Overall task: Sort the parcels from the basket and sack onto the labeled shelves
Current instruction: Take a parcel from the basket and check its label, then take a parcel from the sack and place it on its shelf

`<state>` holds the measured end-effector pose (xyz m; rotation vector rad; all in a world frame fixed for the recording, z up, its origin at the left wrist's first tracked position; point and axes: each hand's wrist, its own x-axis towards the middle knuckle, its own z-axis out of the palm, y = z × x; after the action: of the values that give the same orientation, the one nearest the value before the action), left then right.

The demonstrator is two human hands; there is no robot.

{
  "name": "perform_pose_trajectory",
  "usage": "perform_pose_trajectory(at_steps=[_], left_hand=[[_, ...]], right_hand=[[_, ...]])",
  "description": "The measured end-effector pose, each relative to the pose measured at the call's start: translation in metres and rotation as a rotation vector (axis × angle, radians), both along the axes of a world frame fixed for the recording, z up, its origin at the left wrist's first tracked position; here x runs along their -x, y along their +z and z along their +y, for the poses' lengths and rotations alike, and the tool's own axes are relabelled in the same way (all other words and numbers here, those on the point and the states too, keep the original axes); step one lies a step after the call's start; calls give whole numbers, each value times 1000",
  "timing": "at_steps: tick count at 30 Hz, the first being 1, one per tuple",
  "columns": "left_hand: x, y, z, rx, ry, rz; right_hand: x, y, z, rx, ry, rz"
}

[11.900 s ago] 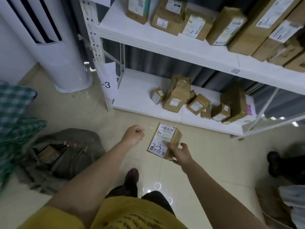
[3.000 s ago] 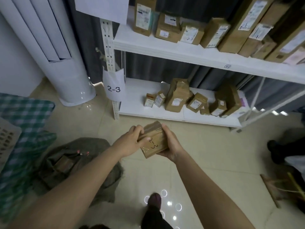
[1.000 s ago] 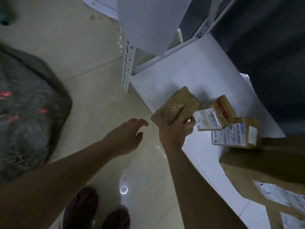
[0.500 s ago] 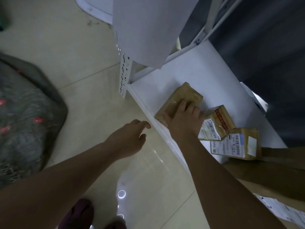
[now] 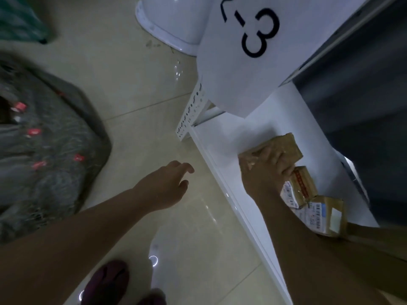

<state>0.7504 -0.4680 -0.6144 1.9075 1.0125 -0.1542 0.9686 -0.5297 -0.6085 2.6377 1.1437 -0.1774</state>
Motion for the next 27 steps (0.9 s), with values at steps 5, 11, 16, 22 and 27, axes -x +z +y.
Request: perform_pose_trajectory(at_steps=[5, 11, 16, 22, 27], left_hand=[[58, 32, 0, -36, 132, 76], [167, 103, 4, -26, 318, 195], [272, 148, 5, 9, 440, 329], [387, 156, 26, 79, 538, 407], [476, 144, 62, 98, 538, 400]], right_hand=[[87, 25, -21, -197, 312, 365], [215, 90, 1, -134, 448, 632], [319, 137, 19, -79, 515, 778], [431, 144, 52, -20, 571, 826], [512, 127, 103, 29, 473, 843]])
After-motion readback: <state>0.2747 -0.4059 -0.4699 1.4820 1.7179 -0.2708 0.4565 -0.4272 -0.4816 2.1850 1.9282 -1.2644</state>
